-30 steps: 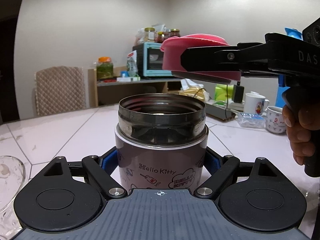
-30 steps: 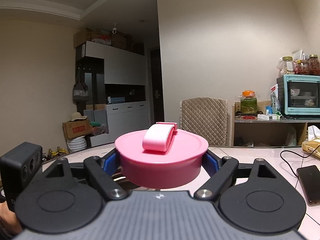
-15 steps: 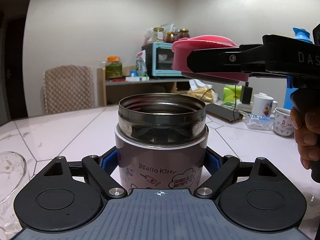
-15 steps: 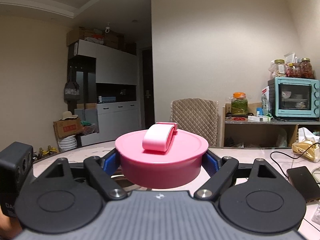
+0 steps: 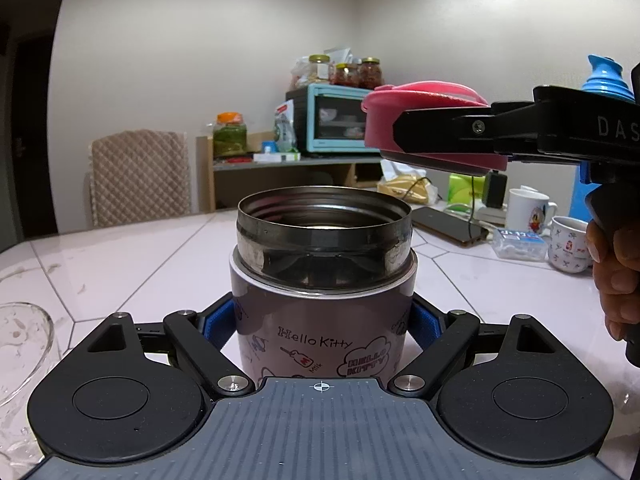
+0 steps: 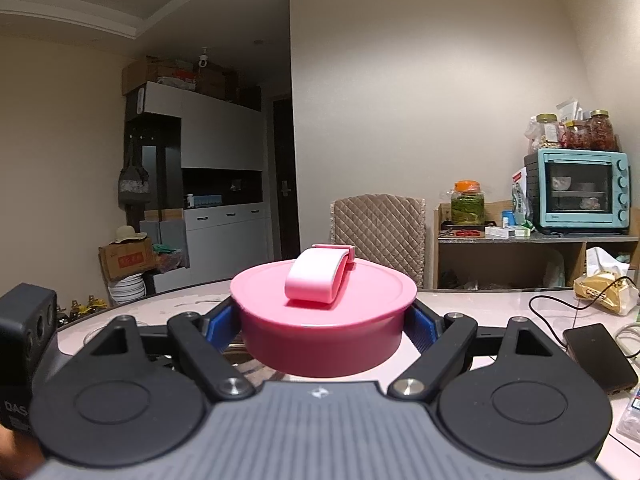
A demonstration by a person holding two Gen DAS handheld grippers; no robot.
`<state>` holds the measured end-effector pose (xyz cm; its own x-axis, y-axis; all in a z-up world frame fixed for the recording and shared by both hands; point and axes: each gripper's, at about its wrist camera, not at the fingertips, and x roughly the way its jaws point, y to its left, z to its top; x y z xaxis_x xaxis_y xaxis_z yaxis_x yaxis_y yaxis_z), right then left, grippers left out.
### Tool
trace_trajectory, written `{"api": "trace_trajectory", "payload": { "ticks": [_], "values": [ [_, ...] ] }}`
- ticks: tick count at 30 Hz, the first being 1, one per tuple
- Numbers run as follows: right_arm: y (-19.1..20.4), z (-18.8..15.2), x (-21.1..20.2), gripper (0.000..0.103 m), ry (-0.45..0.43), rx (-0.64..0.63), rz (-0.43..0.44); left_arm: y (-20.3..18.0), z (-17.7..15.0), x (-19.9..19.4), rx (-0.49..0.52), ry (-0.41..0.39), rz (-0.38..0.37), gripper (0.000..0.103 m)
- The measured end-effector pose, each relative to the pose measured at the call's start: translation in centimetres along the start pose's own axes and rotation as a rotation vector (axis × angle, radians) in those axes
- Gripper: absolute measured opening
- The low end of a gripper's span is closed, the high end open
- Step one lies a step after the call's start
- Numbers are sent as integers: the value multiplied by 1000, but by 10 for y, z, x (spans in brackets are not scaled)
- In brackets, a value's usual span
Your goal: Unscrew bottle cap and pour
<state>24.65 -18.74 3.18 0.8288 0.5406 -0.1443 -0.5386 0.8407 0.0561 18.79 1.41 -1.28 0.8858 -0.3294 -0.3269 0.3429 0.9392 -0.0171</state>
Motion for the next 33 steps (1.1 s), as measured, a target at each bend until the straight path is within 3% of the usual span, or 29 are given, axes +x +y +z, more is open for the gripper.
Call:
{"api": "trace_trajectory", "payload": {
  "ticks": [20, 33],
  "values": [
    [-7, -8, -5, 85, 15, 19, -73, 22, 18, 53, 2, 1, 1, 90],
    [-9, -13, -7, 85, 30, 23, -101, 23, 20, 61, 2, 0, 1, 90]
  ]
}}
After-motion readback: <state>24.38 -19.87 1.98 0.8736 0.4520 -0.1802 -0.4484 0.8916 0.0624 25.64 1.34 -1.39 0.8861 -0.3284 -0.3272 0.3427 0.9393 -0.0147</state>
